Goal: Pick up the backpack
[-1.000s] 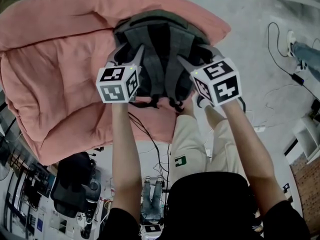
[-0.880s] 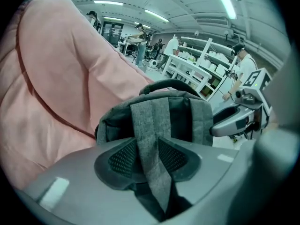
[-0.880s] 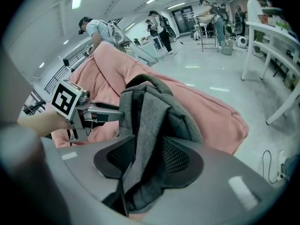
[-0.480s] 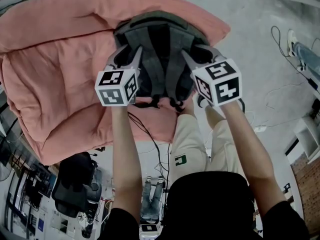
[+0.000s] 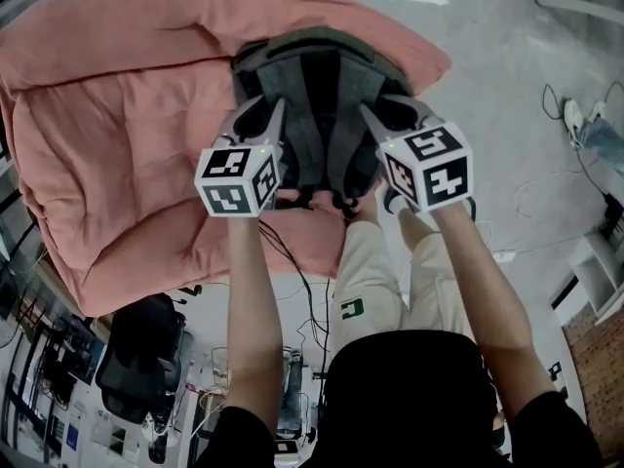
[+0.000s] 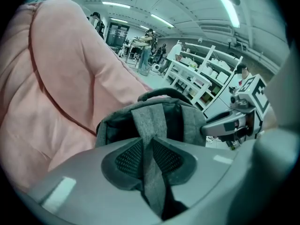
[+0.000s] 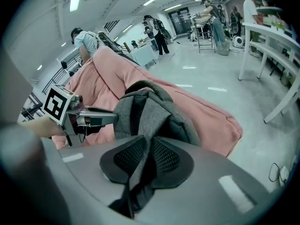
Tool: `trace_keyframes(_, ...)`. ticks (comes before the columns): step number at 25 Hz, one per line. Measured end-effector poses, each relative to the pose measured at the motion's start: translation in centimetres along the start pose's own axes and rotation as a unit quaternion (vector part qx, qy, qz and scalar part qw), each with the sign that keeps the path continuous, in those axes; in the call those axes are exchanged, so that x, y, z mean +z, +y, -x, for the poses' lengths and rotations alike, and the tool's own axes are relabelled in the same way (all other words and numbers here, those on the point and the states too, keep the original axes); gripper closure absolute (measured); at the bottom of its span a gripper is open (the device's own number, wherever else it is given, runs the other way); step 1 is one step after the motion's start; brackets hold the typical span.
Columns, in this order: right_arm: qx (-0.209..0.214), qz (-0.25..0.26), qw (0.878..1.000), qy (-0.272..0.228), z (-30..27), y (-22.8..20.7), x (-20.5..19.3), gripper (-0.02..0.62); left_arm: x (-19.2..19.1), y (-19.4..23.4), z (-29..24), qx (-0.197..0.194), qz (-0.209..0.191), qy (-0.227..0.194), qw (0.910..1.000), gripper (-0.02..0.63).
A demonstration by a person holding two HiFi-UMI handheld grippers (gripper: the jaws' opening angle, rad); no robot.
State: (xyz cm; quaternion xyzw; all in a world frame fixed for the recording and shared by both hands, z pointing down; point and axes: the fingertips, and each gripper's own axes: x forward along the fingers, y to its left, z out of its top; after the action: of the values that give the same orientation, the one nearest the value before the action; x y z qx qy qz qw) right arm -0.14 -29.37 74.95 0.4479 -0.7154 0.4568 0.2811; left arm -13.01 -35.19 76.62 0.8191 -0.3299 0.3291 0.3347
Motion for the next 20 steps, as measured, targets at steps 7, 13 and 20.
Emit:
trace_keyframes(7, 0.001, 0.007, 1.000, 0.004, 1.2, 1.1, 0.4, 0.526, 0.3, -1.0, 1.5, -0.013, 0.010, -0.006, 0.9999, 0.544)
trace_keyframes(13, 0.002, 0.010, 1.000, -0.001, 3.0, 1.9, 1.0, 0.526, 1.1, -2.3, 3.1, -0.020, 0.013, -0.007, 0.9997, 0.545)
trace_keyframes(20, 0.006, 0.013, 1.000, -0.011, 5.4, 2.4, 0.9, 0.528, 1.5, -4.1, 5.0, -0.023, 0.023, -0.012, 0.9994, 0.545)
